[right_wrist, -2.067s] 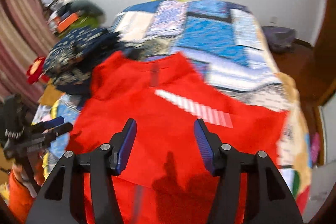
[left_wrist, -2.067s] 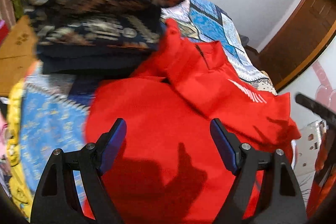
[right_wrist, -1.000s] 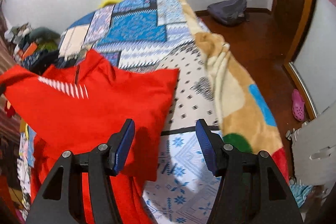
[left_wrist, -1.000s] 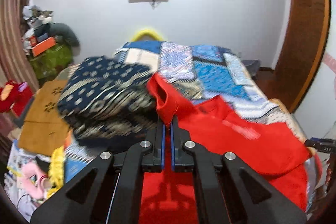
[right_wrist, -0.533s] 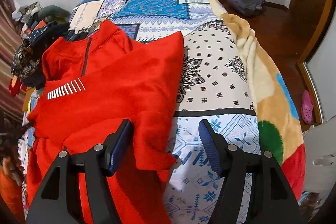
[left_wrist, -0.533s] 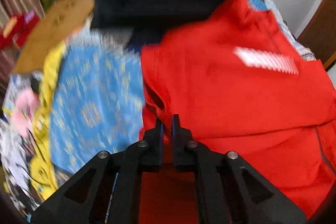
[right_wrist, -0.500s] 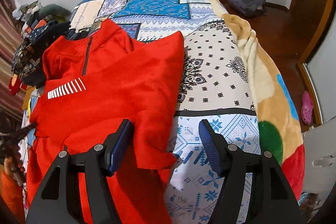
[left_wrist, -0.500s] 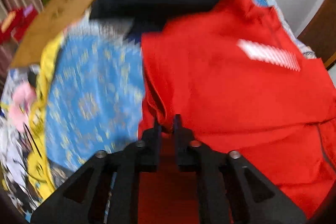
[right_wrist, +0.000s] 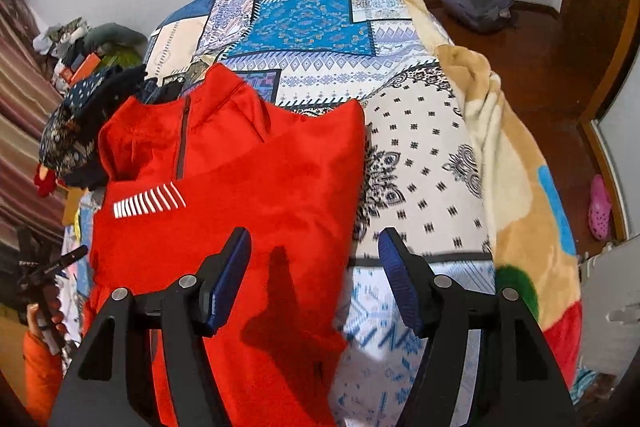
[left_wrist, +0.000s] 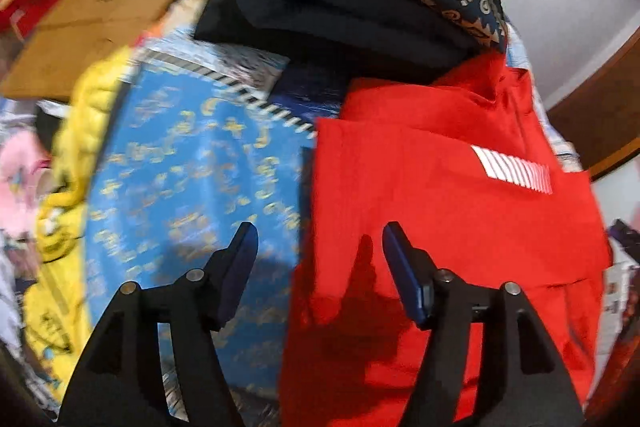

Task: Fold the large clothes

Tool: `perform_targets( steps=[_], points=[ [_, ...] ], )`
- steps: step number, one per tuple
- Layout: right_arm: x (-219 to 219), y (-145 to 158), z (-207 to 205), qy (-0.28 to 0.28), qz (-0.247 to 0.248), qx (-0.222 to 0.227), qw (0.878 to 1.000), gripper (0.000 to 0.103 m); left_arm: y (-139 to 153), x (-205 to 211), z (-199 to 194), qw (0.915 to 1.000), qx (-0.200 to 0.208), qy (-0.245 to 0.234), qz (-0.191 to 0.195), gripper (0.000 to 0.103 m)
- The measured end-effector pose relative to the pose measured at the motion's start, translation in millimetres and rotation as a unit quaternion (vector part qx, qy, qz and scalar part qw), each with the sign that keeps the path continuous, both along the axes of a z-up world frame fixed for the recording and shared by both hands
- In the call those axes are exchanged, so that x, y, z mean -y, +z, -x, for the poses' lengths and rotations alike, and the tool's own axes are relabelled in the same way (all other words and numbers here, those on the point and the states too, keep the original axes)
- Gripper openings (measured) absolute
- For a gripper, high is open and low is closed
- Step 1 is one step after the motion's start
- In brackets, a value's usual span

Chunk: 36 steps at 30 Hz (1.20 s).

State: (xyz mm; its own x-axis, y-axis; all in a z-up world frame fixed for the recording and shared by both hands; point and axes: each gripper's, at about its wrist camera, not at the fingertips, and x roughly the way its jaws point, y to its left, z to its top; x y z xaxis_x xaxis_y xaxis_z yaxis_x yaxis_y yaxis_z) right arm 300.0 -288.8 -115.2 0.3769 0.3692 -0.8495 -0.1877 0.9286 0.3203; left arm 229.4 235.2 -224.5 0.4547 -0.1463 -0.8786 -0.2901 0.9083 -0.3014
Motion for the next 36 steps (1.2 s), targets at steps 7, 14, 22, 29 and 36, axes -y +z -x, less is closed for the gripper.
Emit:
perform_targets(
  steps=[7,14,22,29,36],
  points=[
    [4,-37,-43,0.003,-0.02,-0.069,0.997,0.062,-31,-4,-36,0.9972,0.01,-0.01,0.074,0.064],
    [-4,-52,-81,0.007,-0.063,-0.084,0.994,0.062,-32,3,-73,0.9942,0.035,-0.046,0.091,0.064],
    [-20,-49,-81,0.001,-0.035,-0.071,0.997,0.01,-5,7,-63,0.9959,0.061,-0.026,0.061,0.005],
    [-4,13,-68,-0.009,-0.01,0.025,1.0,0.008,79,67,-53,0.9891,0.115,-0.077,-0.049,0.004],
    [33,60,-71,-0.043,0.009,0.085,0.995,0.003,176,144,-77,0.9564,0.207,-0.135,-0.156,0.003]
  ],
)
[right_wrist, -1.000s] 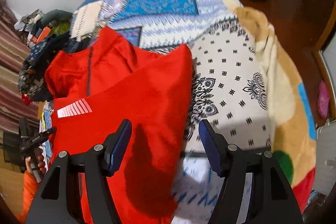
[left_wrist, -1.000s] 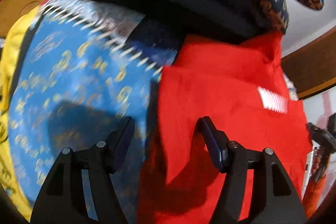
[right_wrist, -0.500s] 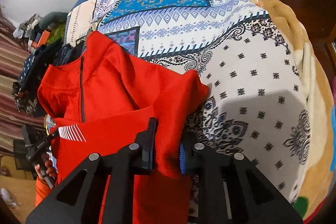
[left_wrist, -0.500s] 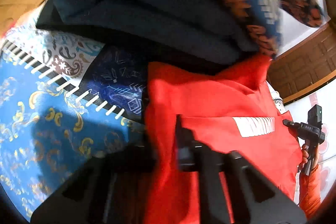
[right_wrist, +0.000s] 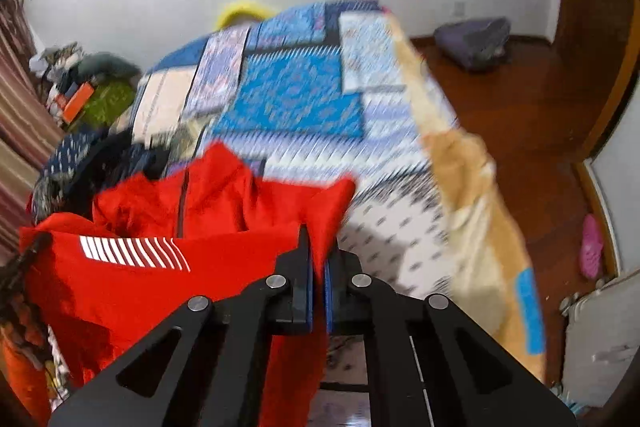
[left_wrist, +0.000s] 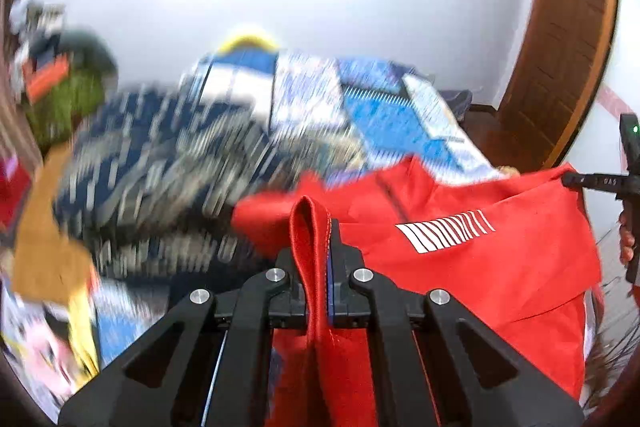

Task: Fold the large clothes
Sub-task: 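Grasp the jacket edge with the left gripper while the right gripper grasps the other side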

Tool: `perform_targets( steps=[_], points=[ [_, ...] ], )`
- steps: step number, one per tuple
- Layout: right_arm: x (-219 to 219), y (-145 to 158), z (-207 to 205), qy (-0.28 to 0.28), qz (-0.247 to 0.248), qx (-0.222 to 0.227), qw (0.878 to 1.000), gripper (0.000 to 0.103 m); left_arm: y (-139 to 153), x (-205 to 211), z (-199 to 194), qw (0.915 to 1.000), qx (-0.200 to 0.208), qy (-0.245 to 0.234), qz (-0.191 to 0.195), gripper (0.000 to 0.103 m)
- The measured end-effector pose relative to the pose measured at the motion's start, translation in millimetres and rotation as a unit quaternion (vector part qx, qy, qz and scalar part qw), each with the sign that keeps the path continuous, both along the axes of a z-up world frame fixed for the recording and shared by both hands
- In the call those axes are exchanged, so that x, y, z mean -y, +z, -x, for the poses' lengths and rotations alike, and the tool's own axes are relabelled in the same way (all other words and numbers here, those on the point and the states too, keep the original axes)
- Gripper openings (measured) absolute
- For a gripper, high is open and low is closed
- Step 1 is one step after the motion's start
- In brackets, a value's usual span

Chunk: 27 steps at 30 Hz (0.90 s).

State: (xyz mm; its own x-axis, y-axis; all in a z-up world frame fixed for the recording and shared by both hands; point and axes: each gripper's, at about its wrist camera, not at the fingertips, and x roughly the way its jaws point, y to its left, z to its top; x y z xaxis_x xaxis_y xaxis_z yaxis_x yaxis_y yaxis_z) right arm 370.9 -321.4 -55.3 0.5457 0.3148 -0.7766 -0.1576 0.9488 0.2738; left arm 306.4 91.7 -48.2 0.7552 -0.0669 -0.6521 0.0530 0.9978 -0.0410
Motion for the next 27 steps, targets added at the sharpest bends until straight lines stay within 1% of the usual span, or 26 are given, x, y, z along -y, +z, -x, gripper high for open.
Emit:
perform_targets(
  steps=[2,4,5,6,7,8,10,11,12,13,14,15,16,18,19,20,22,24,25,26,27],
  points=[
    [14,12,-4,-0.019,0.003,0.011,1.0,0.003,12,11,-15,0.9995,0.017,-0.007,-0.027,0.003],
    [21,21,-6,-0.038,0.042,0.038,0.998,0.002,18,18,-33,0.9991,0.018,-0.011,-0.037,0.003],
    [25,22,-7,-0.04,0.043,0.038,0.998,0.002,17,23,-42,0.999,0.014,-0.011,-0.041,0.003],
    [29,20,-9,-0.037,0.036,0.028,0.998,0.003,16,18,-47,0.999,0.008,-0.007,-0.043,0.003],
    [31,16,-9,-0.033,0.03,0.021,0.999,0.003,7,20,-51,0.9993,-0.003,-0.001,-0.038,0.003],
    [33,12,-6,-0.032,0.035,0.02,0.999,0.003,2,14,-46,0.9993,-0.011,0.005,-0.034,0.003],
    [29,3,-1,-0.018,0.047,0.016,0.999,0.003,-17,4,-47,0.9988,-0.026,0.026,-0.033,0.003],
    [26,-5,1,-0.006,0.049,0.005,0.999,0.004,-23,-1,-45,0.9984,-0.032,0.033,-0.034,0.003],
    [23,-13,1,0.002,0.047,-0.011,0.999,0.01,-32,-4,-43,0.998,-0.038,0.04,-0.033,0.003],
    [21,-22,3,0.01,0.042,-0.03,0.999,0.026,-38,-15,-35,0.9973,-0.048,0.048,-0.028,0.004],
    [19,-34,5,0.016,0.03,-0.05,0.998,0.038,-42,-21,-32,0.9968,-0.053,0.053,-0.025,0.004],
    [18,-41,6,0.018,0.023,-0.058,0.998,0.061,-46,-29,-26,0.9964,-0.058,0.059,-0.02,0.004],
    [17,-51,7,0.023,0.008,-0.064,0.998,0.067,-56,-35,-26,0.9955,-0.066,0.067,-0.012,0.004],
    [16,-67,5,0.025,-0.012,-0.084,0.996,0.067,-63,-43,-20,0.9946,-0.073,0.074,-0.005,0.004],
    [17,-77,3,0.021,-0.029,-0.103,0.994,0.067,-70,-46,-19,0.9941,-0.075,0.078,-0.002,0.004],
    [19,-90,-1,0.012,-0.056,-0.129,0.99,0.067,-71,-48,-16,0.9938,-0.076,0.081,-0.002,0.004],
    [18,-104,-6,0.011,-0.09,-0.154,0.984,0.067,-74,-52,-12,0.9934,-0.078,0.084,0.0,0.004],
    [10,-109,-10,0.015,-0.096,-0.155,0.983,0.068,-78,-54,-7,0.9932,-0.079,0.086,0.002,0.004],
    [5,-108,-11,0.022,-0.096,-0.154,0.983,0.07,-79,-55,-5,0.9931,-0.08,0.086,0.002,0.004],
    [-1,-108,-14,0.033,-0.097,-0.154,0.983,0.07,-80,-55,-3,0.993,-0.08,0.087,0.002,0.004],
    [-11,-110,-18,0.05,-0.108,-0.161,0.98,0.07,-81,-56,-2,0.9928,-0.081,0.088,0.002,0.004]
  ],
)
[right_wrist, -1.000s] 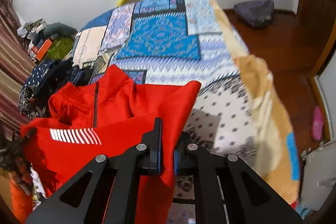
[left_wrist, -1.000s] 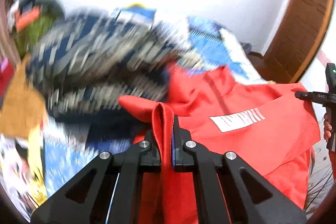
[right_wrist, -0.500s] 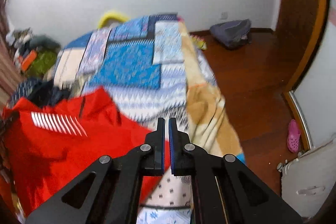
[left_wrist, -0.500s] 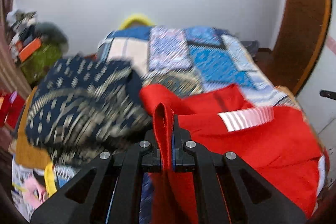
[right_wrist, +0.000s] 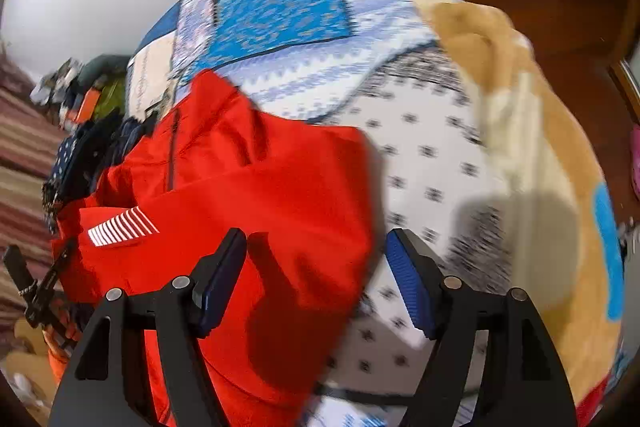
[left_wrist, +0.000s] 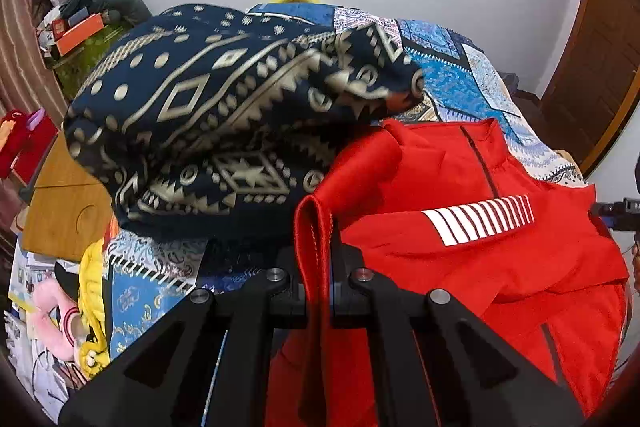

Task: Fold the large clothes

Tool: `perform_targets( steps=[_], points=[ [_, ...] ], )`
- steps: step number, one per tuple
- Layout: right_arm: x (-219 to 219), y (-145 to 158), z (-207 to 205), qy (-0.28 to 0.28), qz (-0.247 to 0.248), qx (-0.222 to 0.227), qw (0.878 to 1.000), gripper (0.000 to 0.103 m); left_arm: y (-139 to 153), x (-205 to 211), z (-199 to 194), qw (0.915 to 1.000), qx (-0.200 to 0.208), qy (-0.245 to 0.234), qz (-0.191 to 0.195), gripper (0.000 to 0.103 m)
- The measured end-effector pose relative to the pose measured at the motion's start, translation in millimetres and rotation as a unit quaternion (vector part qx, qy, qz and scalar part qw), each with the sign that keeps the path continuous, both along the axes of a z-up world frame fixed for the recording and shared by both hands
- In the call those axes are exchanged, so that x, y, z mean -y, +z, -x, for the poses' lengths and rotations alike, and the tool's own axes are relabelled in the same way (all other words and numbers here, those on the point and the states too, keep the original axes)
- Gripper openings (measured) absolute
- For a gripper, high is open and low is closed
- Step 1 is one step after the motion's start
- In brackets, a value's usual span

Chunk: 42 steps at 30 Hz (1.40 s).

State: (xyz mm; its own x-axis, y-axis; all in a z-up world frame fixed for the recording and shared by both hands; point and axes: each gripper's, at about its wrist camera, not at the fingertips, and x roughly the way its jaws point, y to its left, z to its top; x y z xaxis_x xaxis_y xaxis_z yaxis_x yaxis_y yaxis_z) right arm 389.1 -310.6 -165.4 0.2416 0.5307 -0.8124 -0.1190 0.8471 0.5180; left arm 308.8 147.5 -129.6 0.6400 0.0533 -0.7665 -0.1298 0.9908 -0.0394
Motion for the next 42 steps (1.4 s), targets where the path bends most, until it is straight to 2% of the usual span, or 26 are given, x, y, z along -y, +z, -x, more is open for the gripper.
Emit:
perform_targets(
  steps=[3,5,6,7,8,9,11,13,18,20,23,26,28,30,32,33,35,37,40,42],
  points=[
    [-18,-5,-7,0.015,0.011,-0.007,1.0,0.07,-5,-4,3,1.0,-0.003,0.007,0.006,0.004],
    [-27,-4,-9,0.019,0.032,0.0,0.999,0.065,-6,-7,6,0.9998,-0.003,0.012,0.015,0.004],
    [-30,-3,-10,0.018,0.038,0.002,0.999,0.048,-7,-8,8,0.9997,-0.004,0.014,0.017,0.004],
    [-31,-5,-10,0.023,0.033,-0.005,0.999,0.011,-7,-10,10,0.9997,-0.005,0.015,0.02,0.004],
    [-32,-7,-10,0.021,0.02,-0.02,0.999,0.01,-7,-9,10,0.9997,-0.006,0.014,0.02,0.004],
    [-33,-4,-9,0.016,0.03,-0.012,0.999,0.01,-5,-7,11,0.9998,-0.006,0.015,0.015,0.004],
    [-41,14,-1,0.02,0.077,0.036,0.996,0.01,1,-1,12,0.9999,-0.002,0.007,0.01,0.004],
    [-41,31,1,0.012,0.084,0.062,0.994,0.01,12,10,9,1.0,0.006,-0.002,-0.007,0.004],
    [-17,93,0,-0.023,0.1,0.133,0.986,0.009,63,54,-14,0.9973,0.049,-0.048,-0.028,0.003],
    [-4,111,-3,-0.04,0.103,0.146,0.983,0.008,84,71,-26,0.9951,0.069,-0.065,-0.029,0.003],
    [19,132,-7,-0.069,0.102,0.163,0.979,0.008,117,95,-42,0.9905,0.105,-0.084,-0.03,0.003],
    [28,139,-7,-0.082,0.122,0.183,0.972,0.008,131,108,-56,0.9873,0.128,-0.085,-0.04,0.003],
    [35,134,-10,-0.08,0.119,0.176,0.974,0.008,123,107,-68,0.9898,0.112,-0.078,-0.04,0.004],
    [40,112,-15,-0.067,0.106,0.146,0.981,0.008,97,98,-82,0.9944,0.074,-0.066,-0.035,0.004],
    [39,92,-18,-0.061,0.117,0.131,0.983,0.011,65,90,-93,0.9973,0.033,-0.055,-0.037,0.004],
    [36,78,-20,-0.056,0.133,0.123,0.982,0.011,40,85,-98,0.9978,0.004,-0.049,-0.043,0.004],
    [35,57,-24,-0.051,0.156,0.105,0.981,0.014,9,82,-105,0.9969,-0.03,-0.044,-0.059,0.004],
    [38,42,-26,-0.054,0.171,0.091,0.98,0.023,-18,80,-111,0.9946,-0.061,-0.043,-0.072,0.004],
    [40,22,-36,-0.057,0.192,0.059,0.978,0.026,-42,85,-119,0.9916,-0.079,-0.045,-0.092,0.005],
    [41,17,-36,-0.055,0.203,0.049,0.976,0.029,-41,92,-121,0.9903,-0.08,-0.047,-0.104,0.006]
  ],
)
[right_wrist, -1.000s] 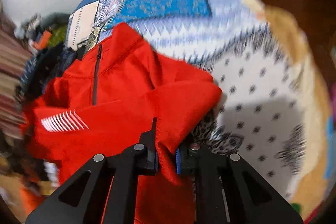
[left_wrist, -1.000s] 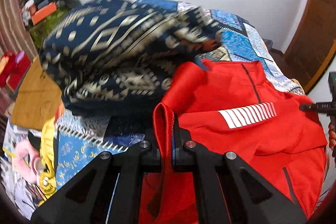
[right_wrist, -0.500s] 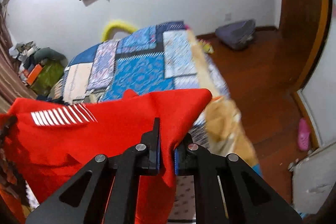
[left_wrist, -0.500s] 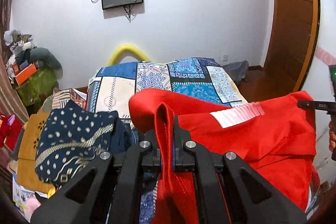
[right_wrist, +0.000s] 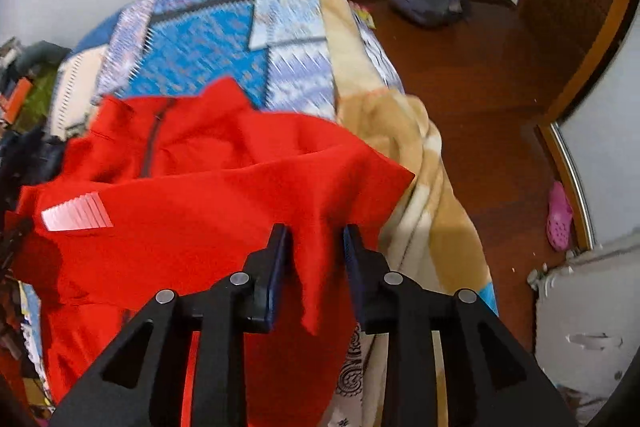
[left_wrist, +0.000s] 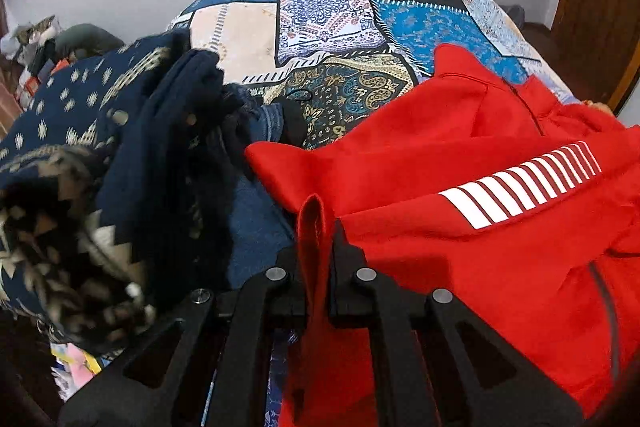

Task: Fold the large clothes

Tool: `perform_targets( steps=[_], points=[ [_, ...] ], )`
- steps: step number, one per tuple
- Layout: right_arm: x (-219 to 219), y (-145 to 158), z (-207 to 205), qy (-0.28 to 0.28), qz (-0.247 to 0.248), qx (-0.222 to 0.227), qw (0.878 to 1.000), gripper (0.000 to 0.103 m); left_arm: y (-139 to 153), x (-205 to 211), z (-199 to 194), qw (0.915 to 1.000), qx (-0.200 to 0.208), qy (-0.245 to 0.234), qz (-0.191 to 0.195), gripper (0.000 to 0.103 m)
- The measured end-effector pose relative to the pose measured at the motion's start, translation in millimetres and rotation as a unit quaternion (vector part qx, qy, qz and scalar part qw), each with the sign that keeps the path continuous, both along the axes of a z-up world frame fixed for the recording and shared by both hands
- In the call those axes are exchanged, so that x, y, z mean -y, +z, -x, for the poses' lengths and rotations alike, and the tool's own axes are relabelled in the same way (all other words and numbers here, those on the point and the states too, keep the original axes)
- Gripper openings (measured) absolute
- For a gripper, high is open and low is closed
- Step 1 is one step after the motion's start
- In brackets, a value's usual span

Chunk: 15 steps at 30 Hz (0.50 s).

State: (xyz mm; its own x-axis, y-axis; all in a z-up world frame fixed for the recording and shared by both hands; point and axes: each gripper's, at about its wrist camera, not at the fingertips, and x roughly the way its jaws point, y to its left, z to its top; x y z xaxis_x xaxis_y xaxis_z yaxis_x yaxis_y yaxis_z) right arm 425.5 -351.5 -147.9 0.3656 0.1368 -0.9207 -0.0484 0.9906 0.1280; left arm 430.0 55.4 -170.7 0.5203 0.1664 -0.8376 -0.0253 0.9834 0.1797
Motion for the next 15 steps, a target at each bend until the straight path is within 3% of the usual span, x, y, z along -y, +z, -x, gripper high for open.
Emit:
perform_targets(
  steps=[2,5,8,12,15],
  points=[
    [1,3,3,0.004,0.013,0.002,1.0,0.032,4,6,0,1.0,-0.005,-0.001,-0.003,0.013],
    [0,21,10,0.02,0.032,0.021,0.999,0.034,19,9,7,0.9994,0.004,-0.017,0.031,0.037],
    [0,45,16,0.024,0.041,0.056,0.997,0.035,45,16,11,0.9979,0.032,-0.028,0.048,0.043],
    [-6,79,20,0.037,0.027,0.107,0.993,0.058,78,28,3,0.9941,0.07,-0.053,0.063,0.063],
    [-15,93,15,0.053,0.002,0.125,0.991,0.063,97,32,-17,0.9914,0.091,-0.058,0.074,0.068]
  ],
)
